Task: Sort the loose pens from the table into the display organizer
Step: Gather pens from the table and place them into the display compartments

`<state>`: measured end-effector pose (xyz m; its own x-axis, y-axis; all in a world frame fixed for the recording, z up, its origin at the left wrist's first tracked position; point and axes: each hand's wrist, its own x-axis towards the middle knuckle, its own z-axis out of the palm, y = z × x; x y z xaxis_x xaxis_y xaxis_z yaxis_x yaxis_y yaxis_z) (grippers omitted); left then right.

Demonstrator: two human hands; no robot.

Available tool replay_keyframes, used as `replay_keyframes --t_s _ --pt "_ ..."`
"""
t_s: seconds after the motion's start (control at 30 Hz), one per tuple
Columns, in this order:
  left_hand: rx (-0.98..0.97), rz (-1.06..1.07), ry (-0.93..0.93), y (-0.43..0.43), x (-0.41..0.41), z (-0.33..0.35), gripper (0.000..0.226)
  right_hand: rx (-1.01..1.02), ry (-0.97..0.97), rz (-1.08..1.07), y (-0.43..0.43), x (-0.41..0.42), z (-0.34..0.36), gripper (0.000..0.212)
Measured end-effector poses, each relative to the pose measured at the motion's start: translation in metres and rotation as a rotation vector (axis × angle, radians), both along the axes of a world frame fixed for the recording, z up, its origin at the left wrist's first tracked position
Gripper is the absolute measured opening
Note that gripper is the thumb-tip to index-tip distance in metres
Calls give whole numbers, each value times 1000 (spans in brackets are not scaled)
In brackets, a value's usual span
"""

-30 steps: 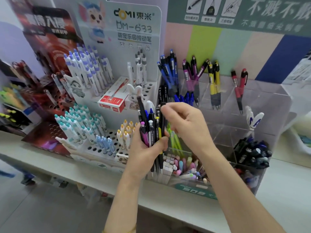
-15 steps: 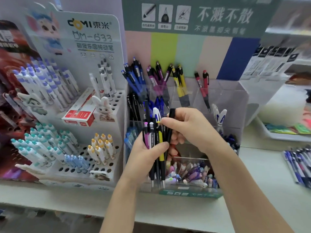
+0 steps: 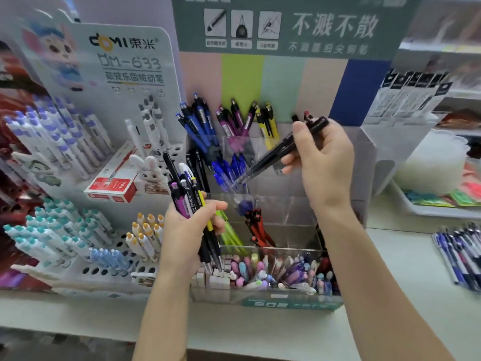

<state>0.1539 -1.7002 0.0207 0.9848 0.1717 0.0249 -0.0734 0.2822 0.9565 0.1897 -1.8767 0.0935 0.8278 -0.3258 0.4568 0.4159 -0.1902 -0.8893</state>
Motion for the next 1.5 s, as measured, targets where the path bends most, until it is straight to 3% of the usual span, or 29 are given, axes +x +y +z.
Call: replay_keyframes --t_s 0.1,0.27,0.57,0.63,0.73,0.83,0.9,1.13,1.33,1.5 --pt "-102 -1 -17 8 -2 -3 18 -98 -39 93 34 7 0 13" --pt "-137 -22 -50 23 -5 -8 24 -402 -96 102 76 29 -9 23" --pt "-62 -118 -66 32 -10 -16 22 -910 276 204 112 40 -11 29" --pt "-66 -134 -80 32 -11 -17 23 -891 279 213 108 37 -8 32" --pt "-15 -157 -96 32 -10 -18 27 -724 163 228 99 31 -2 11" --pt "29 -217 -104 33 -10 -19 37 -446 237 442 88 16 9 7" --pt "-3 -241 -105 32 -9 -18 40 -370 287 598 80 7 14 8" --pt "-129 -335 -91 23 -6 -11 27 -486 304 668 73 5 6 32" --pt "-183 -429 -88 22 -8 -4 29 -473 326 618 67 8 8 14" --pt "-205 -466 -59 19 -9 -1 34 -552 309 599 65 11 9 12"
